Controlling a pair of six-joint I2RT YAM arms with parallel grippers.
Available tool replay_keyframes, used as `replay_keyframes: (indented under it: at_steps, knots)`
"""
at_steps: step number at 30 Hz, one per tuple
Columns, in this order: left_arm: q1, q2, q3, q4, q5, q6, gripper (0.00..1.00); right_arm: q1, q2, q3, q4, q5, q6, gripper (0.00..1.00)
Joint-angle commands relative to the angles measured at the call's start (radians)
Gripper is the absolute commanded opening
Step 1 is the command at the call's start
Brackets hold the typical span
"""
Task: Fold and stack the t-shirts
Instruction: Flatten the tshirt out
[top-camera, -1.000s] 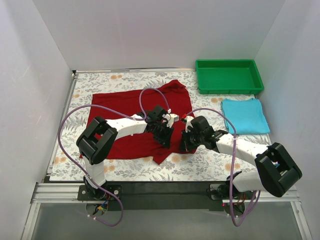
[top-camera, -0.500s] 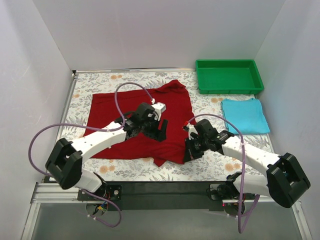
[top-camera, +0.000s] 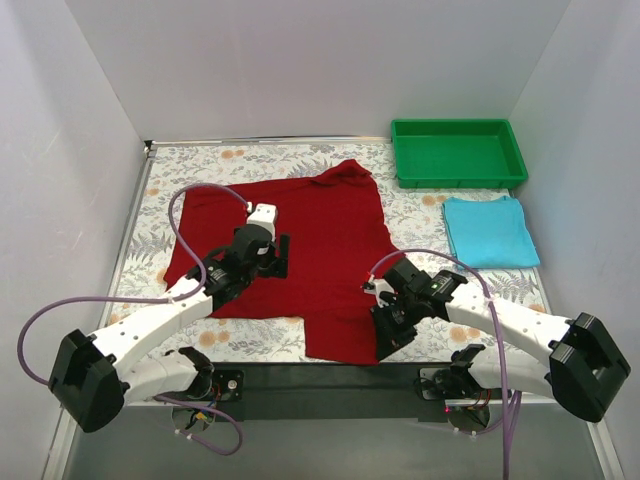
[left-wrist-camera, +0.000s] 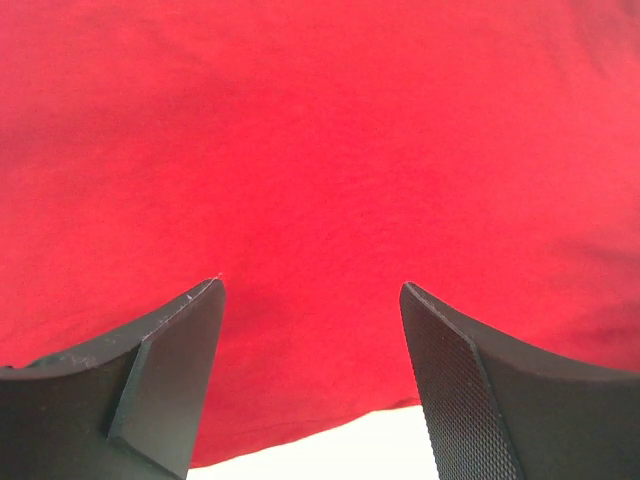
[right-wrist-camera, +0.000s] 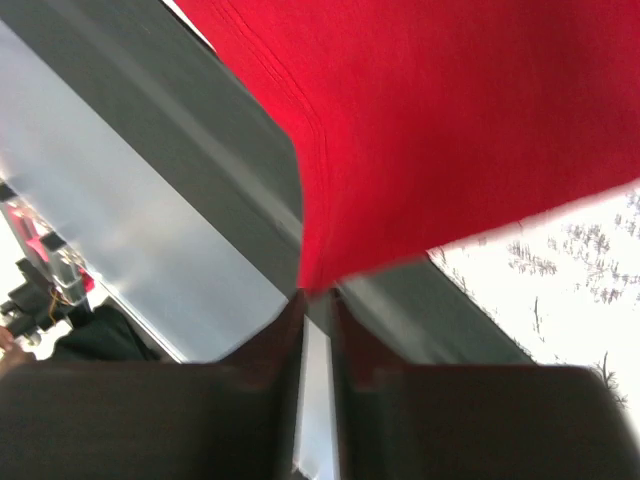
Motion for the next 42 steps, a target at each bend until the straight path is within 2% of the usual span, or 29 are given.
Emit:
replay_keyframes:
  at_steps: [1, 2, 5, 9, 17, 21, 24, 27, 34, 42]
  knots:
    - [0.009, -0.07, -0.039, 0.046, -0.147, -0.007, 0.66, 0.025, -0.019, 0.035, -0.123, 0.054, -0.01, 0.23]
    - [0.009, -0.077, -0.056, 0.048, -0.167, -0.008, 0.66, 0.037, -0.016, 0.085, -0.155, 0.072, -0.015, 0.32]
    - [0.01, -0.105, -0.075, 0.06, -0.227, -0.01, 0.66, 0.072, -0.004, 0.17, -0.174, 0.146, -0.025, 0.43]
    - [0.019, -0.128, -0.095, 0.083, -0.267, -0.019, 0.67, 0.115, 0.047, 0.312, -0.171, 0.238, -0.048, 0.45]
    - [0.09, -0.035, -0.076, 0.03, -0.267, -0.097, 0.68, 0.117, 0.217, 0.409, -0.083, 0.539, -0.099, 0.47]
    - [0.216, 0.01, -0.053, -0.025, -0.203, -0.159, 0.68, 0.071, 0.284, 0.4, -0.01, 0.589, -0.107, 0.48]
    - [0.37, 0.019, -0.058, -0.064, -0.158, -0.232, 0.67, 0.033, 0.308, 0.377, 0.053, 0.629, -0.094, 0.49]
    - [0.475, 0.004, -0.085, -0.093, -0.146, -0.315, 0.67, -0.02, 0.297, 0.332, 0.133, 0.628, -0.062, 0.49]
    - [0.662, 0.056, -0.124, -0.088, -0.022, -0.427, 0.65, -0.167, 0.281, 0.262, 0.253, 0.593, -0.047, 0.51]
    - [0.84, 0.165, -0.153, -0.15, -0.003, -0.565, 0.64, -0.268, 0.285, 0.114, 0.363, 0.506, -0.041, 0.5]
